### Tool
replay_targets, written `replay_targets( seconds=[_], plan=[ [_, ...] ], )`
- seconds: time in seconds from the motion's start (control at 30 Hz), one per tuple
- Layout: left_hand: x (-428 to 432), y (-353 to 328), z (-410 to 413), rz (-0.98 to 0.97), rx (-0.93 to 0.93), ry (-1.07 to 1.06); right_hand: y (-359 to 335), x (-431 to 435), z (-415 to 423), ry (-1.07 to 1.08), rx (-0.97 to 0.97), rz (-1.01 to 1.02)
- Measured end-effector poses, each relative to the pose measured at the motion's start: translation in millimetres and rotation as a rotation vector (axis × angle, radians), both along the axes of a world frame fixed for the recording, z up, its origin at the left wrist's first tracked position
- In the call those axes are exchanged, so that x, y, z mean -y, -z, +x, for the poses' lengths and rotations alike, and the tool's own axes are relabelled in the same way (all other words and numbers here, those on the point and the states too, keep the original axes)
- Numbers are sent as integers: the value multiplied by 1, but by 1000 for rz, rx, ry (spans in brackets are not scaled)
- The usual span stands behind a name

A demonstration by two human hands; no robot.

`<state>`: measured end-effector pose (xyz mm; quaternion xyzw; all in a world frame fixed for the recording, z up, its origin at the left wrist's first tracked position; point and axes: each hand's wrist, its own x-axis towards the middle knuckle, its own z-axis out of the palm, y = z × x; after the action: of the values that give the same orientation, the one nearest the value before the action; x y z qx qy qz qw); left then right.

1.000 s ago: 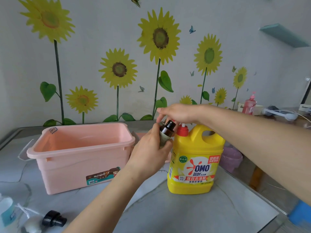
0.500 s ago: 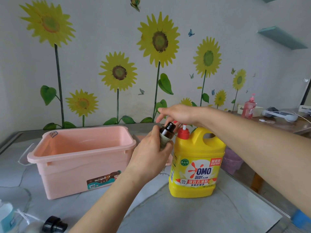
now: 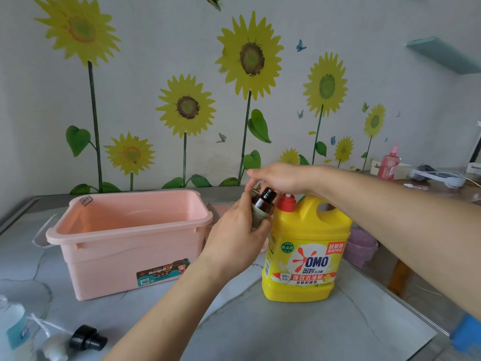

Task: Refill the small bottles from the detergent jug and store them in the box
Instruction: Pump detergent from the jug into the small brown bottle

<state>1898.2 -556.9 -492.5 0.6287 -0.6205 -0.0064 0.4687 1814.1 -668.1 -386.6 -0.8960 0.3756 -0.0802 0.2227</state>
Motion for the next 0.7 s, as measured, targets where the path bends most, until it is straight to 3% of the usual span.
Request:
replay_targets(
  seconds=[0.3,0.53,0.7],
  plan=[
    [-1,-2,2,-14,-17,-12,3,-1,0,5,11,-56],
    [-2,-3,1,-29,-26,-4,-6,-2,-5,-6,54,22],
    [0,0,1,-17,-28,-5,-1,-1,0,7,-45,-64]
  ],
)
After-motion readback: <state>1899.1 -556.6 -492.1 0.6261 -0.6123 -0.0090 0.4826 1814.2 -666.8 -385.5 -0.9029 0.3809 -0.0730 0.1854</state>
